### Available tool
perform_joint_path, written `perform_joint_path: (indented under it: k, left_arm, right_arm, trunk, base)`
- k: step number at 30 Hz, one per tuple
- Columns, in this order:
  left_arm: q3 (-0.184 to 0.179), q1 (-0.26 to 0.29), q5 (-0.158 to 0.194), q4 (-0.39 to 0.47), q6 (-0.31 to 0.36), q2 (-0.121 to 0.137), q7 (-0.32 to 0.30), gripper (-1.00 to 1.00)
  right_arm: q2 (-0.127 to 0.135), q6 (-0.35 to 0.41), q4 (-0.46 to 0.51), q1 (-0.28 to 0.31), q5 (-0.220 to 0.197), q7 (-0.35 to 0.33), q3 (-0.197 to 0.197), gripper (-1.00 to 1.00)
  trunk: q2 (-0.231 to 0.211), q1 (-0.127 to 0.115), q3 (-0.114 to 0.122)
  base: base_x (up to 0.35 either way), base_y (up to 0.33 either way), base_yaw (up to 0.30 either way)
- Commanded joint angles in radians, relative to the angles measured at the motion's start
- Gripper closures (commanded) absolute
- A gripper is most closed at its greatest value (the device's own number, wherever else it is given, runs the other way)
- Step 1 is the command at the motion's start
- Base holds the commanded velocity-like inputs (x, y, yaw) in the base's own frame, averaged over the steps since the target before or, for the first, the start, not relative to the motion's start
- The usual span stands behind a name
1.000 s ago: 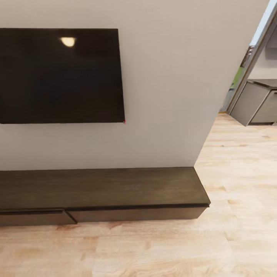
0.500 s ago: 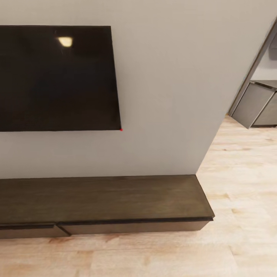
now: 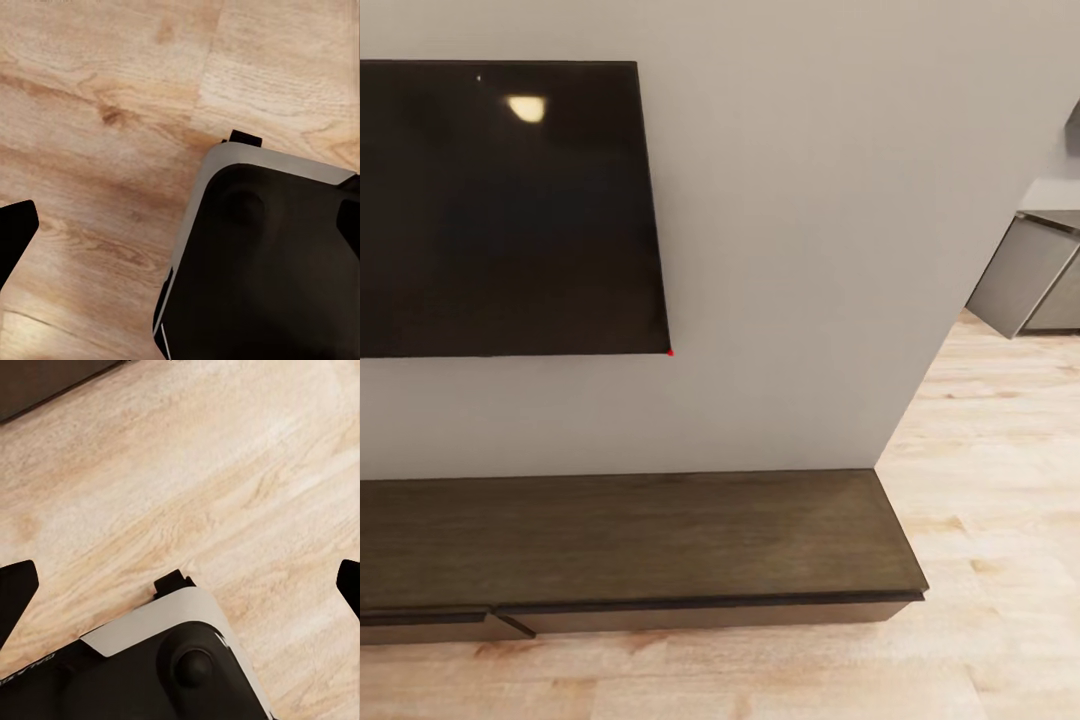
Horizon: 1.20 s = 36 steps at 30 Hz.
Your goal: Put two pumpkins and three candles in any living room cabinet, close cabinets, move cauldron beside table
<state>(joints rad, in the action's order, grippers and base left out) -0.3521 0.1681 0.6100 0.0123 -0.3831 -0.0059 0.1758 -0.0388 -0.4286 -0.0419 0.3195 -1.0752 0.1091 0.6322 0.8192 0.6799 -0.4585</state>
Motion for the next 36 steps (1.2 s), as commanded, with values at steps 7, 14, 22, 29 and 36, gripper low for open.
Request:
perform_joint_path:
  k: [7,14,22,29,36]
  left_arm:
    - [-0.012,0.009,-0.001,0.002,0.008,0.010,0.007,-1.00]
    - [-0.014,0.054,-0.001,0.056,0.196,0.017,0.005,-1.00]
    - [-0.017,0.088,0.000,0.449,0.677,0.084,-0.016,-1.00]
    - [-0.019,0.088,-0.009,0.706,0.954,0.153,-0.209,-1.00]
    - [-0.024,0.089,-0.013,0.810,0.993,0.169,-0.324,-1.00]
  right_arm:
    - [-0.001,-0.003,-0.002,0.001,0.000,0.004,0.008,-1.00]
    - [-0.001,0.004,-0.001,0.001,0.000,0.004,0.010,-1.00]
    - [0.000,0.023,0.122,0.001,-0.001,-0.050,0.010,-1.00]
    - [0.009,0.132,0.208,0.001,-0.002,-0.150,0.008,-1.00]
    - [0.010,0.121,0.213,0.001,0.000,-0.178,0.008,-1.00]
  trunk:
    - [0.001,0.000,-0.001]
    - [0.001,0.000,-0.001]
    - [0.001,0.000,-0.001]
    - [0.001,0.000,-0.001]
    - [0.001,0.000,-0.001]
  base:
    - [0.001,0.000,0.000]
    - [0.000,0.000,0.000]
    - [0.000,0.000,0.000]
    - [0.000,0.000,0.000]
    - [0.000,0.000,0.000]
